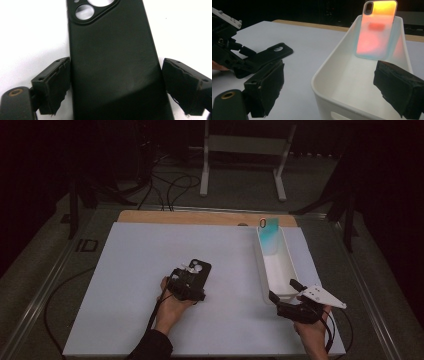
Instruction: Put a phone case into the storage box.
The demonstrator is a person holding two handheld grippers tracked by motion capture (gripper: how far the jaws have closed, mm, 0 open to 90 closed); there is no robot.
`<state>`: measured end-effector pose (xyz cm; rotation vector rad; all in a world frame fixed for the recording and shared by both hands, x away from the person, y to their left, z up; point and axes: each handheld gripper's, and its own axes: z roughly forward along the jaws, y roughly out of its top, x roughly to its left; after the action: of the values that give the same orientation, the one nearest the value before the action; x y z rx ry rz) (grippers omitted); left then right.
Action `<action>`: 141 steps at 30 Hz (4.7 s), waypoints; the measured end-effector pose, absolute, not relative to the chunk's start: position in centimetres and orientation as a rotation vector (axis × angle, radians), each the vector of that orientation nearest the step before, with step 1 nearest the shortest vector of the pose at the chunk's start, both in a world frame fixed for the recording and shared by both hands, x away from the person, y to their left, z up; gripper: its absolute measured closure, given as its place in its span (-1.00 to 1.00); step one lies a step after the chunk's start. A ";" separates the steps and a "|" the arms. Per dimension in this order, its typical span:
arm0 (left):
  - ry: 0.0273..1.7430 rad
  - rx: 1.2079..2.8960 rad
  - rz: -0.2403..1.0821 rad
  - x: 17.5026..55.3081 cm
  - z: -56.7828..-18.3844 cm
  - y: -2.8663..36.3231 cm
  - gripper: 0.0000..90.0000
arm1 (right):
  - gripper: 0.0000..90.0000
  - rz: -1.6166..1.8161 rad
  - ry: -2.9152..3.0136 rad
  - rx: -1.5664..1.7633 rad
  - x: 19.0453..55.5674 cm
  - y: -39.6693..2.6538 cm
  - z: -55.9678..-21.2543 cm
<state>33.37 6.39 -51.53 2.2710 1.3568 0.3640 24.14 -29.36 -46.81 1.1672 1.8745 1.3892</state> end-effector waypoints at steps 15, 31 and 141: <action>1.327 2.242 0.394 33.0 -51.1 6.9 -0.65 | -0.79 1.396 1.873 1.168 24.2 -29.4 -46.7; 1.278 2.169 0.422 32.2 -49.6 7.7 -0.65 | -0.79 1.410 1.882 1.166 24.4 -29.3 -46.4; 0.745 1.997 0.330 27.9 -41.4 4.4 -0.86 | 0.91 1.764 2.363 1.144 31.0 -20.8 -39.8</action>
<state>27.89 4.39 -41.43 1.9966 0.7449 0.3300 30.95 -20.84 -39.85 1.1438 2.3627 1.7639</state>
